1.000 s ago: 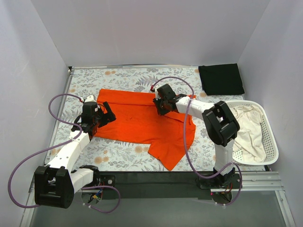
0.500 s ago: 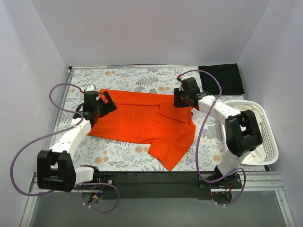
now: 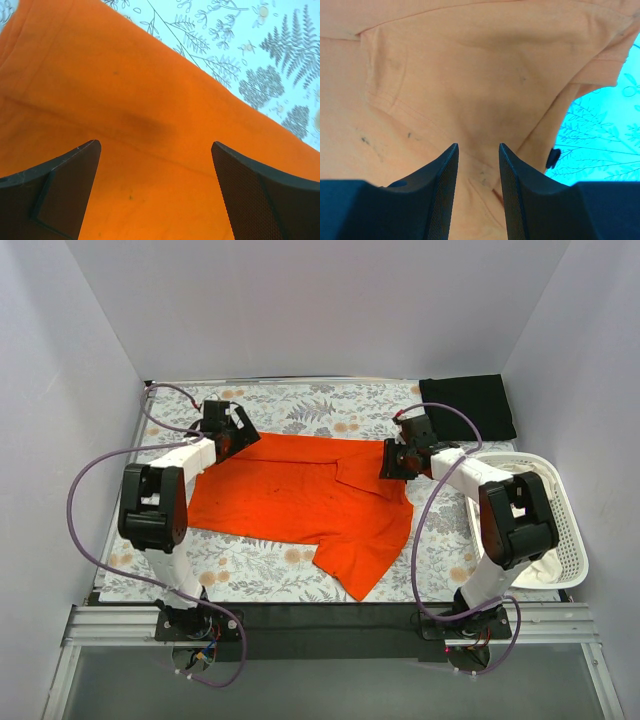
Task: Fold and stack the t-shirts
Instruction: Fold the tshirt
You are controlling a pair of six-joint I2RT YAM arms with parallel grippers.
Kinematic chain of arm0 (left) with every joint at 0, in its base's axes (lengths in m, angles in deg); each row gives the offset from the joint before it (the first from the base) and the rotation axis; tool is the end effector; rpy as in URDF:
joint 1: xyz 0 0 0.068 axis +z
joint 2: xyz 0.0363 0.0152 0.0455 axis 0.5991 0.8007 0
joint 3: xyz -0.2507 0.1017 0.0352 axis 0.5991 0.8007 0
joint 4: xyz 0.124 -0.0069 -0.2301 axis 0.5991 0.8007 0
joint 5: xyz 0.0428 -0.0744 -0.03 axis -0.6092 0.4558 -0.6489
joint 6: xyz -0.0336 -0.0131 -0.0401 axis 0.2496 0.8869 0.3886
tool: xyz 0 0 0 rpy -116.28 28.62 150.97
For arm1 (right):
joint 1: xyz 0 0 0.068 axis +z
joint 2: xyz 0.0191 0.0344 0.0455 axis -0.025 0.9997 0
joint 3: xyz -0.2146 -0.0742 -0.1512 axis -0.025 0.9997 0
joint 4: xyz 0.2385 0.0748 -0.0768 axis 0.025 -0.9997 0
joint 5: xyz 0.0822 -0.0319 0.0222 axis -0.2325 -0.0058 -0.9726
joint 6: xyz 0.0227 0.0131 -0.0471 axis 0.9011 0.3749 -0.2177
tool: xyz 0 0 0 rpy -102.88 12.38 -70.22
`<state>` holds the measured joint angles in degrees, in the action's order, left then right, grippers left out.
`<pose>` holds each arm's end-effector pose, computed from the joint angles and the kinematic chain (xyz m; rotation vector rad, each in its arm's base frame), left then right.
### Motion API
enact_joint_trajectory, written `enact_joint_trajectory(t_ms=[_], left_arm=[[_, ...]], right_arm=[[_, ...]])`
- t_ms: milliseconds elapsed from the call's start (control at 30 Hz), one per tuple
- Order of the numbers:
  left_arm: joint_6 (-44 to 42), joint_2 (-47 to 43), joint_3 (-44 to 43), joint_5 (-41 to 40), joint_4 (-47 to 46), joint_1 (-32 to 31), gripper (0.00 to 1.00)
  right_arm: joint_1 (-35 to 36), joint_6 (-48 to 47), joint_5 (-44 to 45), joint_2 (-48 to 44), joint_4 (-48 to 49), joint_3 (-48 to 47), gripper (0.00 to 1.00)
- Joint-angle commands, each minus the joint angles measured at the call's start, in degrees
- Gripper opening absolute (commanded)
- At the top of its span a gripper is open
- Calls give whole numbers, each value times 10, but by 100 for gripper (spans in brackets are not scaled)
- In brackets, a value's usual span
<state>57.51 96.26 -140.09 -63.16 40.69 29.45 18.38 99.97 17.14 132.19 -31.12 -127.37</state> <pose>0.3900 -0.0480 0.1961 -1.3214 2.0681 -0.5554 0.3357 0.1232 0.1955 -0.0701 2.4642 0.3654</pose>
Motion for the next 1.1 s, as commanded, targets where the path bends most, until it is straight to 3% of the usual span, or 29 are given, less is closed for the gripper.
enact_joint_trajectory(t_ms=[0, 367, 700, 800, 900, 1067], left_arm=[[-3, 40, -46, -17, -13, -1, 86], [4, 152, -126, -37, 4, 0, 86], [14, 247, -271, 4, 30, 0, 87], [3, 222, -283, 13, 32, 0, 88], [-10, 126, -259, -9, 31, 0, 91], [-20, -45, -130, -98, 32, 0, 91]], right_arm=[[-10, -16, -21, 19, 17, -2, 39], [-52, -44, -17, 123, 13, -68, 39], [-92, -89, -13, 252, -37, -289, 39], [-92, -99, -13, 242, -37, -322, 40], [-88, -103, -9, 181, -36, -312, 40], [-69, -105, 21, 67, -29, -225, 41]])
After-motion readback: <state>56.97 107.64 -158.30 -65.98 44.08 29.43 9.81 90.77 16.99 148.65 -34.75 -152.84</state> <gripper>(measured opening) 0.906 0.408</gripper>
